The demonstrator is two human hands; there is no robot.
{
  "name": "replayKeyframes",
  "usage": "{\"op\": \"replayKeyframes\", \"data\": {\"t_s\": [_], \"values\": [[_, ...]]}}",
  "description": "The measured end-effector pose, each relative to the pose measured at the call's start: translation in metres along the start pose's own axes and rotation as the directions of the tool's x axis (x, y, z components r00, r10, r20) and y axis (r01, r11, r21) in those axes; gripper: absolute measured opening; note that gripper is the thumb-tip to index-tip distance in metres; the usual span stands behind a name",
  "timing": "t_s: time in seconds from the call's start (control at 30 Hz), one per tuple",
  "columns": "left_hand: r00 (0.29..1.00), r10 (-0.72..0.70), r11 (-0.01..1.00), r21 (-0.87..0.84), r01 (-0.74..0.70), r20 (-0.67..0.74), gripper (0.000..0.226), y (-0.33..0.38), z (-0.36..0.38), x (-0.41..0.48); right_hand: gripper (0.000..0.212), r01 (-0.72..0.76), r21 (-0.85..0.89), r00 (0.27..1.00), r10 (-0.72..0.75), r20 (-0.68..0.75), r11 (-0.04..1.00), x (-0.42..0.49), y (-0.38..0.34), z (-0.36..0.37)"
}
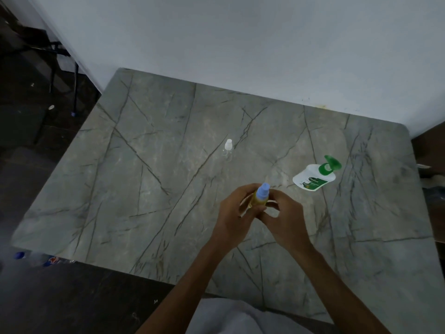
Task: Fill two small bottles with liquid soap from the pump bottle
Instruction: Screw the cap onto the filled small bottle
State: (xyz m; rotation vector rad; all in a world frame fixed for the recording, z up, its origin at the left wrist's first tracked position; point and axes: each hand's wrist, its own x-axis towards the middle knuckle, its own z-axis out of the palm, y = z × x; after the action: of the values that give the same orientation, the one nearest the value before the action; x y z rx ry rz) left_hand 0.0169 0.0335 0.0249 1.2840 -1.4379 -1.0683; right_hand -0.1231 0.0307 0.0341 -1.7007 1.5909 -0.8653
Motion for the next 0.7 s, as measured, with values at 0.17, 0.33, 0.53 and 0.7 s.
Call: {"op": "replayKeyframes", "data": {"t_s": [0.17,0.33,0.53,0.7], "values": [[0.998,-0.031,1.0,0.004,0.031,0.048,0.041,-0.012,0.005,0.015,0.037,0.028,-0.003,0.995,-0.028,-0.096,1.0,0.012,0.018,0.008],[0.992,-0.128,0.991,-0.033,0.128,0.014,0.04,-0.021,0.007,0.032,0.031,-0.094,0.082,0.976,0.108,-0.19,0.992,0.05,0.047,0.015],[0.975,-0.213,0.977,-0.046,0.21,-0.069,0.032,-0.037,0.006,0.047,0.018,-0.184,0.069,0.947,0.196,-0.256,0.98,0.109,0.086,0.023],[0.957,-0.273,0.96,-0.087,0.265,-0.102,0.027,-0.045,0.005,0.06,0.02,-0.264,0.047,0.928,0.267,-0.261,0.963,0.14,0.109,0.036]]}}
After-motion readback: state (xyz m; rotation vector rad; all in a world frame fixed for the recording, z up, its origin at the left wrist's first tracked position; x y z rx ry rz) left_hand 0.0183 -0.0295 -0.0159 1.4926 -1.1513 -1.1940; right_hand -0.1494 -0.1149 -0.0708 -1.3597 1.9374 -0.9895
